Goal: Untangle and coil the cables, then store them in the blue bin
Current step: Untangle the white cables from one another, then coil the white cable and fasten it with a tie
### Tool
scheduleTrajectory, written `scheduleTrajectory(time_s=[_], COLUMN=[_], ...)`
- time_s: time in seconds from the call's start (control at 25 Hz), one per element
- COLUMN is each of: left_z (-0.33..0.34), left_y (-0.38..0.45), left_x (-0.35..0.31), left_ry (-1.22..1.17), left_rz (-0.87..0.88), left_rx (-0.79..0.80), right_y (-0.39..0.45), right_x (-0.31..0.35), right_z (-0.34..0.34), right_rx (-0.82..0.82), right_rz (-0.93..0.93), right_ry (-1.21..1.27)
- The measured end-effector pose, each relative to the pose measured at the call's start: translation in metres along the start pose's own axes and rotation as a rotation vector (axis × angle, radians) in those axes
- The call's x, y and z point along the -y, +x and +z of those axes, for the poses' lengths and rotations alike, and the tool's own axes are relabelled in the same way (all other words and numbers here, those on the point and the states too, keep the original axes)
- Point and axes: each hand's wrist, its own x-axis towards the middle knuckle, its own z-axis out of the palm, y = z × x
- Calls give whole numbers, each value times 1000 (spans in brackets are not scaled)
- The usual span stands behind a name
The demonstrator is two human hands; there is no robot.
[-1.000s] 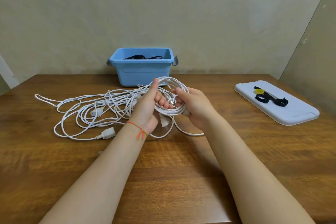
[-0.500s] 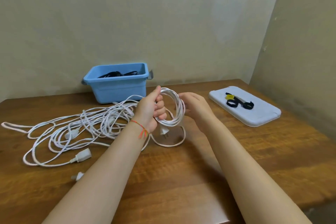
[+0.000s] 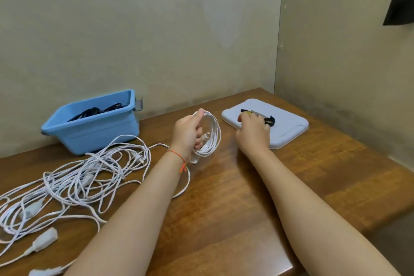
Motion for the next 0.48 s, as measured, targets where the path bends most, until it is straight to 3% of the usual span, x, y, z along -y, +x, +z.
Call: scheduleTrajectory(time_s=[0.24, 0.4, 0.48], left_z=[-3, -21, -39], left_y=[-7, -18, -22], left_x=[11, 5, 0], left_ry=[-89, -163, -281], left_rz=[7, 27, 24], left_rx=[-19, -120, -162], right_y=[3, -4, -16], right_x=[-15, 18, 56], right_z=[11, -11, -28], right_rx=[-41, -34, 74], right_rz=[-55, 4, 12], right_ry=[81, 476, 795])
